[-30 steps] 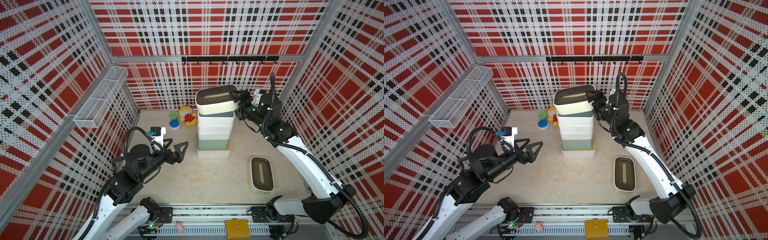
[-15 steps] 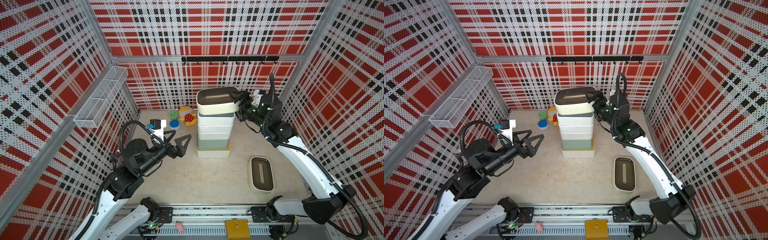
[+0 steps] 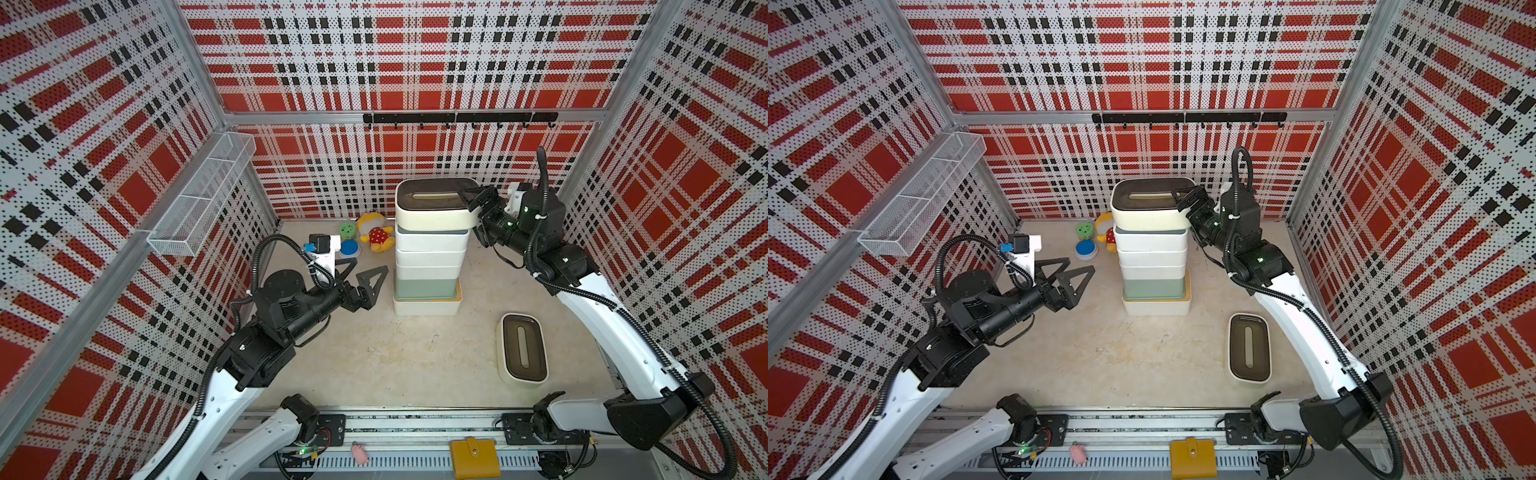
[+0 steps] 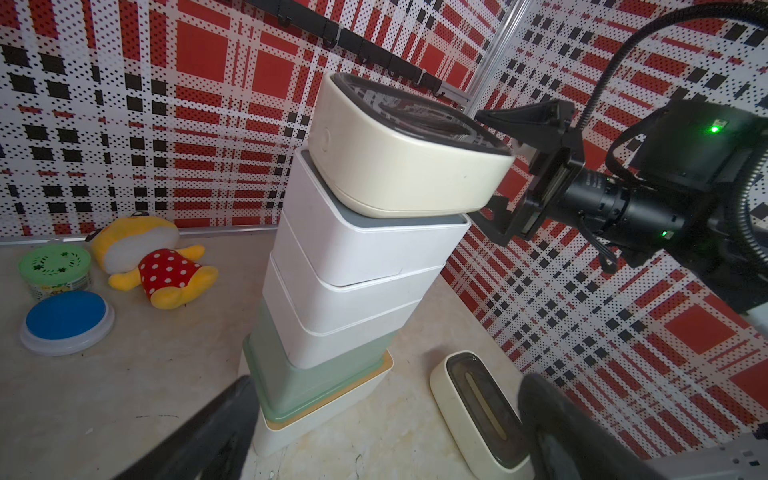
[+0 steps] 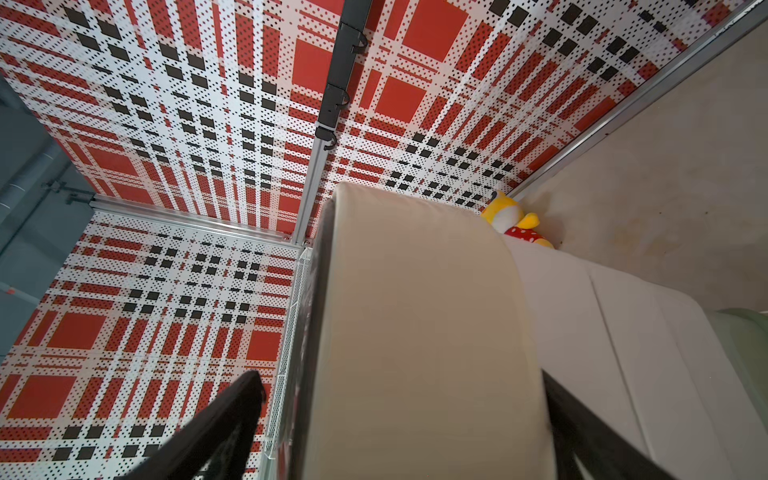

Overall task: Stack the tissue boxes
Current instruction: Place the tissue box at the tissue box.

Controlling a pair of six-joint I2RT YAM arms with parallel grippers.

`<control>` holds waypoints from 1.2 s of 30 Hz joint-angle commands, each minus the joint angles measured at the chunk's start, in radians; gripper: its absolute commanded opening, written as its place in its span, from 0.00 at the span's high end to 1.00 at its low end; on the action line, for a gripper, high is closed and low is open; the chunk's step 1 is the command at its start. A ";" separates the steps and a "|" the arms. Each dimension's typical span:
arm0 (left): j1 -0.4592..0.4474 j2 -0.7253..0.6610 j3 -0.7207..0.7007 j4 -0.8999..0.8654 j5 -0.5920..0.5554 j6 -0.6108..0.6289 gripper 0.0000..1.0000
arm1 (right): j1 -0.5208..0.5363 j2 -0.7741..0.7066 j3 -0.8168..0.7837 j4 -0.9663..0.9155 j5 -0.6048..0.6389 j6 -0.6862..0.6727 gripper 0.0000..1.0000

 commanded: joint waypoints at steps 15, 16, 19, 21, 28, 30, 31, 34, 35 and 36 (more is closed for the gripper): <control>0.012 0.047 0.066 0.015 -0.004 0.006 0.01 | -0.005 -0.015 0.026 -0.029 0.026 -0.077 0.00; 0.013 0.053 0.070 0.016 -0.002 0.002 0.01 | -0.006 -0.016 0.028 -0.037 0.033 -0.083 0.00; 0.014 0.076 0.095 0.010 0.005 -0.010 0.01 | -0.012 -0.025 0.030 -0.052 0.054 -0.102 0.00; 0.016 0.089 0.114 0.005 0.011 -0.020 0.01 | -0.021 -0.033 0.022 -0.041 0.046 -0.110 0.00; 0.023 0.103 0.160 0.003 0.036 -0.061 0.00 | -0.062 -0.068 0.003 -0.059 0.026 -0.180 0.00; 0.032 0.117 0.182 -0.005 0.050 -0.074 0.01 | -0.076 -0.077 0.006 -0.073 0.015 -0.211 0.00; 0.040 0.124 0.196 -0.013 0.051 -0.082 0.01 | -0.088 -0.084 0.008 -0.080 0.003 -0.227 0.00; 0.063 0.152 0.236 -0.033 0.060 -0.111 0.01 | -0.143 -0.096 0.016 -0.103 -0.048 -0.275 0.00; 0.070 0.164 0.249 -0.037 0.070 -0.123 0.01 | -0.164 -0.096 0.027 -0.113 -0.069 -0.292 0.00; 0.078 0.179 0.262 -0.037 0.085 -0.128 0.01 | -0.185 -0.093 0.039 -0.115 -0.104 -0.314 0.00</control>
